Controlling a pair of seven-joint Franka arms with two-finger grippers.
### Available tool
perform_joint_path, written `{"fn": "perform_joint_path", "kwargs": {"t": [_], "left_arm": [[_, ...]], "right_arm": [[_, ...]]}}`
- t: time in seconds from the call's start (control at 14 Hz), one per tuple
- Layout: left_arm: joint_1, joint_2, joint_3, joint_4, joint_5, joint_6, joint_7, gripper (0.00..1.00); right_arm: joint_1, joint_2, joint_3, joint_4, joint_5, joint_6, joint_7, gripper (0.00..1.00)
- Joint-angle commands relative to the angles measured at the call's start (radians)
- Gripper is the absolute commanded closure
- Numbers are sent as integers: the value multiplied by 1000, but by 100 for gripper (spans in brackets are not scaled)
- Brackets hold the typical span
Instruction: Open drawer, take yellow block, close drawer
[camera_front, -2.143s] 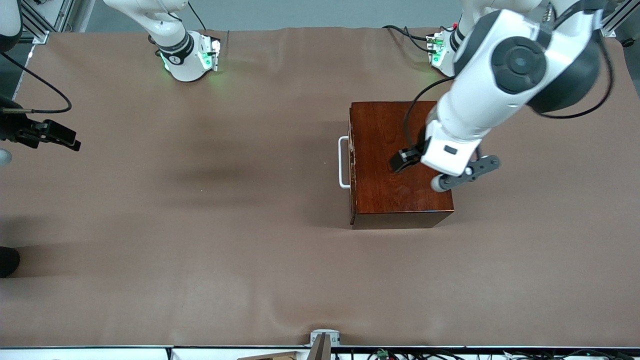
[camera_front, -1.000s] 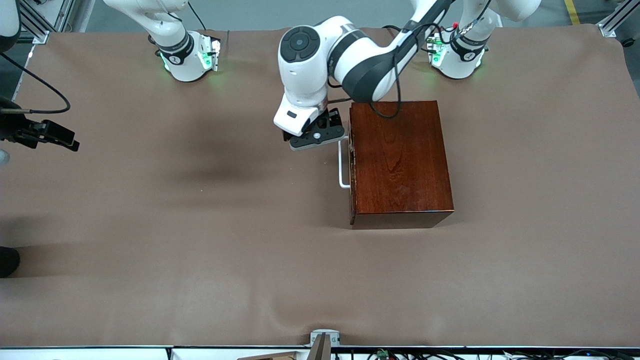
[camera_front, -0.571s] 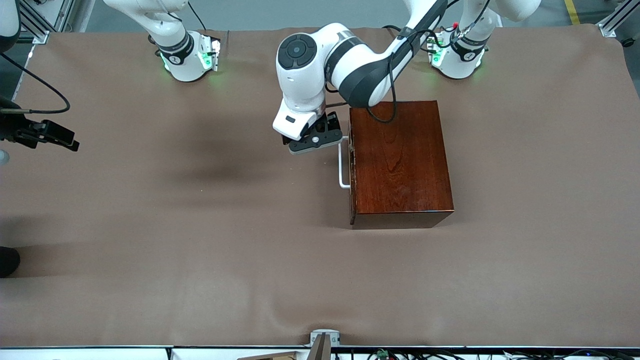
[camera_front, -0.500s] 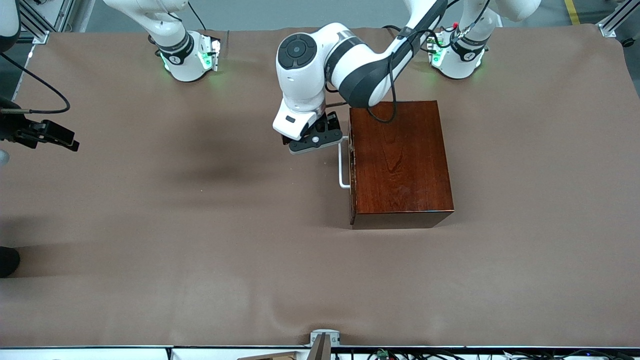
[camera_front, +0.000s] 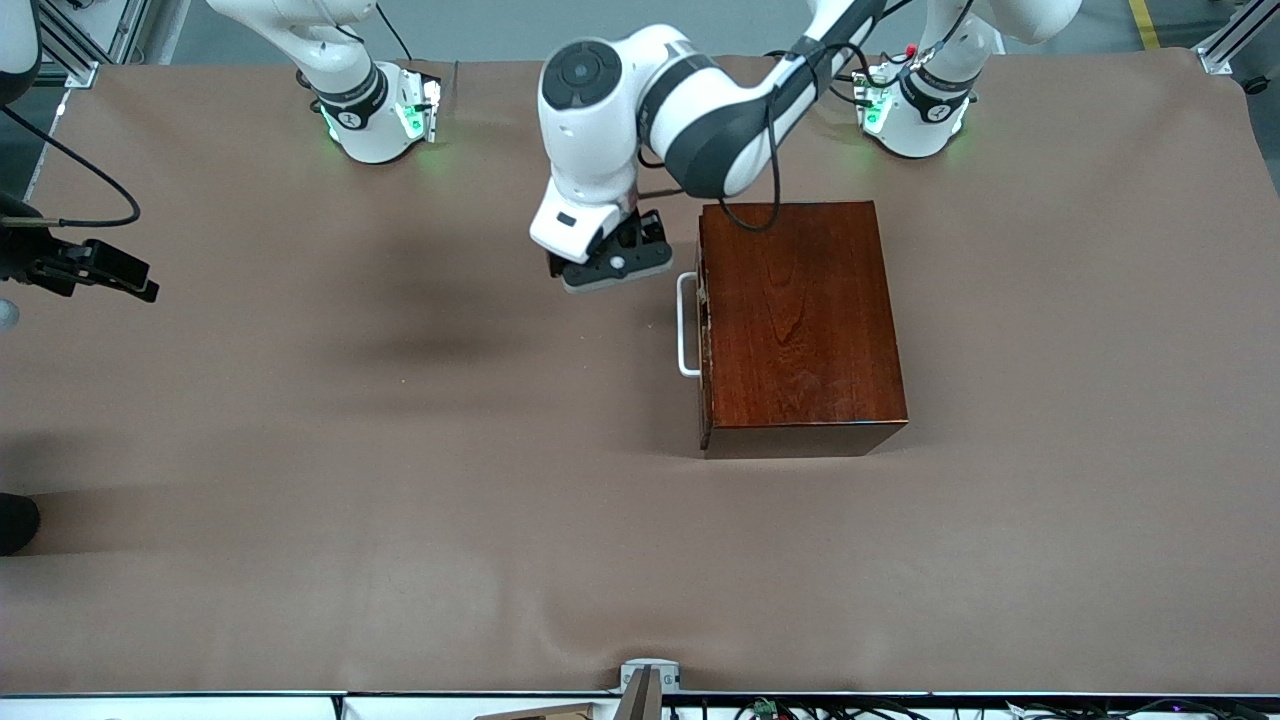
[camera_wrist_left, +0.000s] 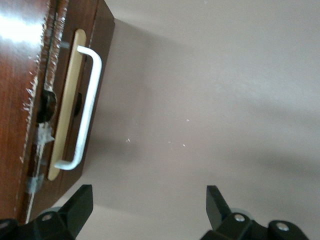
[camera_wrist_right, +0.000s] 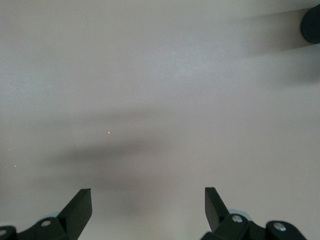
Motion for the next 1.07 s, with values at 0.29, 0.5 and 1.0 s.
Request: {"fn": "perform_joint_path", "kwargs": {"t": [0.29, 0.5, 1.0], "left_arm": [[-68, 54, 34, 10, 116, -137, -31, 0], [-68, 108, 36, 7, 174, -202, -13, 0], [-45, 142, 51, 5, 174, -239, 113, 0]], "right_arm": [[-11, -3, 14, 6, -8, -12, -9, 0], [-12, -3, 14, 6, -8, -11, -9, 0], [-11, -2, 14, 6, -8, -7, -8, 0]]}}
